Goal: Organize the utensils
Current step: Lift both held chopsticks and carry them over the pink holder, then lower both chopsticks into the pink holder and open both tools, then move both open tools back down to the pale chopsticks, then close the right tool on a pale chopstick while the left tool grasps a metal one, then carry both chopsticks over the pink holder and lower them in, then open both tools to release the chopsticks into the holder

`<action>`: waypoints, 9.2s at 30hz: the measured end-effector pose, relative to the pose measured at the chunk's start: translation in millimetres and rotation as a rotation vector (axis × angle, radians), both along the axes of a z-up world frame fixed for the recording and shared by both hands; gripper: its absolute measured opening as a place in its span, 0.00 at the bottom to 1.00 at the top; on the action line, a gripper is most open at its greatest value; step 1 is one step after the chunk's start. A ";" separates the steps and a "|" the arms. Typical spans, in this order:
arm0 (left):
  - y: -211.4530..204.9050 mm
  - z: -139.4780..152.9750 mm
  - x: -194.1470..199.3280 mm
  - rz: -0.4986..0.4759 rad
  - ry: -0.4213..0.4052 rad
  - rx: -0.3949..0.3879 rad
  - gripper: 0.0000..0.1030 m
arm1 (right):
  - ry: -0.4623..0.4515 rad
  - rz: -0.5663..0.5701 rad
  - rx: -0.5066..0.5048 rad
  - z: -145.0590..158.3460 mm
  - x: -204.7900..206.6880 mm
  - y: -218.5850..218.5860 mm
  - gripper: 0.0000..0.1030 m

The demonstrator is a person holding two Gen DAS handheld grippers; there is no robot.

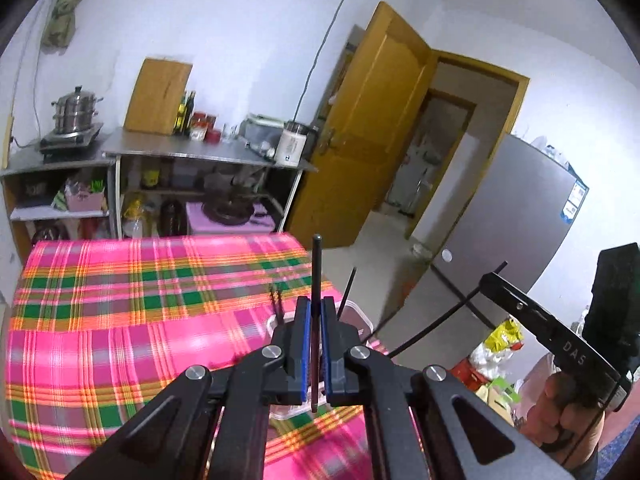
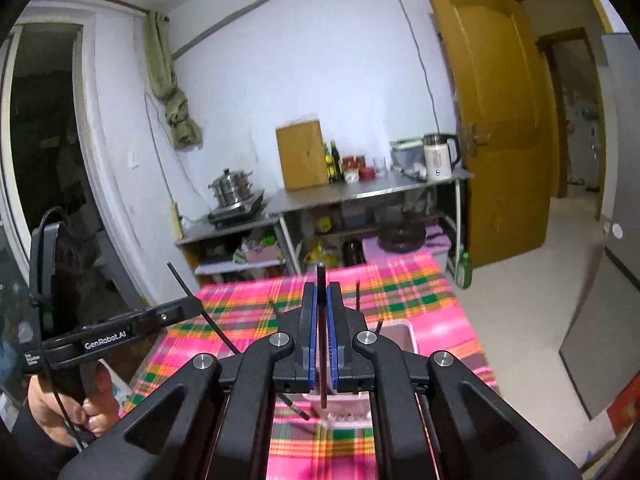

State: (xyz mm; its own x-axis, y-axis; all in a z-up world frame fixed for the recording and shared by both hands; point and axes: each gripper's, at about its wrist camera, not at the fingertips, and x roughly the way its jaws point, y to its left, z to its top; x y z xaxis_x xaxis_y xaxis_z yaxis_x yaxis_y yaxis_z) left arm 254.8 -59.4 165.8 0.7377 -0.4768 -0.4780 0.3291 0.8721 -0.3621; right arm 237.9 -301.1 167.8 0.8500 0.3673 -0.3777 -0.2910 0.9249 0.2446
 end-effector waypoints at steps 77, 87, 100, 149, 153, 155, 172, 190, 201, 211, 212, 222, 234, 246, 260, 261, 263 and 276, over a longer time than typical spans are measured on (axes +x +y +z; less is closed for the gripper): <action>21.7 -103.3 -94.8 0.060 0.048 0.109 0.16 | 0.144 0.047 -0.081 -112.4 -66.0 39.6 0.19; 41.3 -127.5 -119.7 0.093 0.098 0.126 0.16 | 0.173 0.073 -0.101 -128.0 -82.6 50.9 0.19; 59.7 -166.9 -109.4 0.139 0.197 0.130 0.16 | 0.245 0.116 -0.118 -155.4 -74.0 68.5 0.19; 91.0 -261.7 -37.2 0.241 0.383 0.166 0.16 | 0.514 0.266 -0.220 -280.2 32.9 161.9 0.19; 93.9 -262.6 -29.2 0.250 0.400 0.131 0.16 | 0.514 0.255 -0.235 -280.1 41.6 169.3 0.19; 91.0 -262.8 -26.3 0.252 0.389 0.149 0.16 | 0.512 0.248 -0.238 -280.5 46.0 172.5 0.19; 84.0 -258.5 -9.4 0.223 0.380 0.208 0.05 | 0.527 0.248 -0.225 -271.2 66.5 174.6 0.05; 83.5 -160.3 -53.1 0.176 0.188 0.144 0.05 | 0.353 0.249 -0.115 -181.6 18.9 140.0 0.05; 70.6 -119.8 -72.1 0.137 0.121 0.123 0.05 | 0.286 0.222 -0.079 -147.9 -3.7 119.6 0.05; 47.9 -115.9 -79.1 0.080 0.126 0.112 0.05 | 0.270 0.182 -0.062 -141.0 -21.5 94.7 0.05; 45.9 -117.5 -79.4 0.074 0.129 0.114 0.05 | 0.272 0.175 -0.062 -141.8 -22.8 91.7 0.05; 19.9 -132.6 -69.2 0.012 0.173 0.104 0.05 | 0.298 0.119 -0.056 -149.9 -23.6 67.1 0.05; -3.2 -78.6 -26.7 -0.024 0.087 0.060 0.05 | 0.216 0.045 -0.027 -109.6 -2.5 34.3 0.05; -27.3 -34.4 18.6 -0.026 0.006 0.039 0.05 | 0.097 -0.006 -0.030 -64.8 30.0 20.5 0.05; -39.8 -81.0 51.8 -0.029 0.053 0.070 0.05 | 0.150 -0.015 -0.080 -108.3 66.2 36.0 0.05; -39.5 -84.7 52.0 -0.030 0.058 0.069 0.05 | 0.156 -0.016 -0.084 -111.4 67.5 36.5 0.05; -40.4 -91.5 52.9 -0.034 0.067 0.074 0.05 | 0.170 -0.014 -0.088 -118.0 69.9 37.2 0.05; -41.0 -114.4 55.8 -0.043 0.128 0.086 0.06 | 0.249 -0.005 -0.092 -141.0 76.6 35.9 0.06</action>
